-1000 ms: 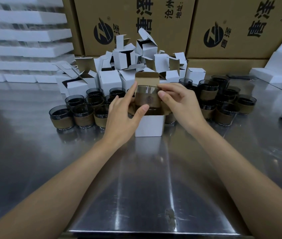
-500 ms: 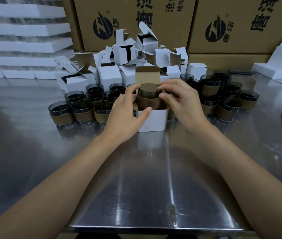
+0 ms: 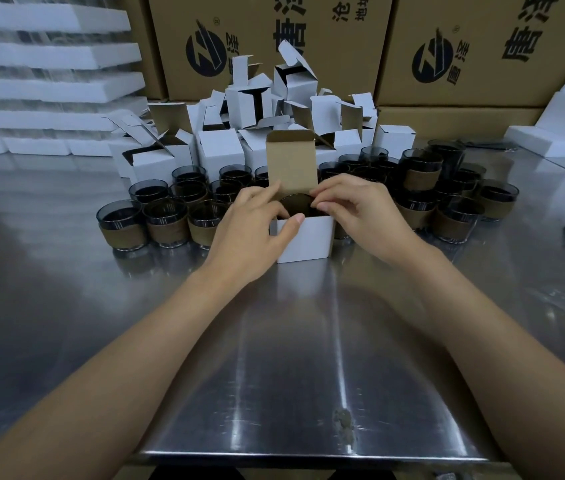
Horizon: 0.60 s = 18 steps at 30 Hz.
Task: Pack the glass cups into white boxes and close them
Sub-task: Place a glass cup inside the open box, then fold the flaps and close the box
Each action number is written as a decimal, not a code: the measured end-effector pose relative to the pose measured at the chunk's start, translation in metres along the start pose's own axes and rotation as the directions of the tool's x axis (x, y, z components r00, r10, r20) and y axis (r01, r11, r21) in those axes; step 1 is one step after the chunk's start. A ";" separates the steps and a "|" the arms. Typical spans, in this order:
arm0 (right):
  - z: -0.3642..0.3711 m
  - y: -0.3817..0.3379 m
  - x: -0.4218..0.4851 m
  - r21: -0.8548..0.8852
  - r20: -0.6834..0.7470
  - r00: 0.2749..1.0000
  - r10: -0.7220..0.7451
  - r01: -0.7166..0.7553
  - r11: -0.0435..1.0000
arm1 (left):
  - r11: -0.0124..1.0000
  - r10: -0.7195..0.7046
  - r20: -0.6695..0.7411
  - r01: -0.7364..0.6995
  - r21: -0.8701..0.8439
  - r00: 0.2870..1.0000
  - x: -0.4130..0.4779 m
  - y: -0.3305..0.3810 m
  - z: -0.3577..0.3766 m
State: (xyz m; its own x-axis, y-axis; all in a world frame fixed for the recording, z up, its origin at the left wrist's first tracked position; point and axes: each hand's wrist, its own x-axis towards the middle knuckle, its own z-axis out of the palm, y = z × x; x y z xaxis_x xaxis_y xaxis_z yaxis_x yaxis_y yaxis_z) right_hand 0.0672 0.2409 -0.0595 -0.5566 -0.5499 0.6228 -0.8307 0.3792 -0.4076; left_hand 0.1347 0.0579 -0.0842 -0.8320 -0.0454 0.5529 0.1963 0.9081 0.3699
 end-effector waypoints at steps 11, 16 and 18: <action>-0.007 -0.002 -0.003 0.192 -0.355 0.847 0.396 -0.349 0.917 | 0.666 -0.415 -0.083 0.240 -0.706 0.906 0.001 0.007 -0.004; -0.001 -0.008 -0.007 0.118 -0.138 0.932 0.336 -0.321 0.940 | 0.503 -0.499 -0.054 0.238 -0.831 0.865 0.002 0.009 -0.004; 0.004 -0.008 -0.008 -0.080 -0.022 0.971 0.237 -0.238 0.968 | 0.525 -0.479 -0.037 0.253 -0.812 0.877 0.002 0.008 -0.002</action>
State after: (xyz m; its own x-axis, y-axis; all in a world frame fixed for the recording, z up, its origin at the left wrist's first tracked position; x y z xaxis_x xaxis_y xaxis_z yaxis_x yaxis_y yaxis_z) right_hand 0.0787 0.2398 -0.0638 -0.7374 -0.4276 0.5228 -0.6703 0.5579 -0.4893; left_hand 0.1357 0.0645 -0.0783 -0.8047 -0.4901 0.3351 0.3141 0.1274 0.9408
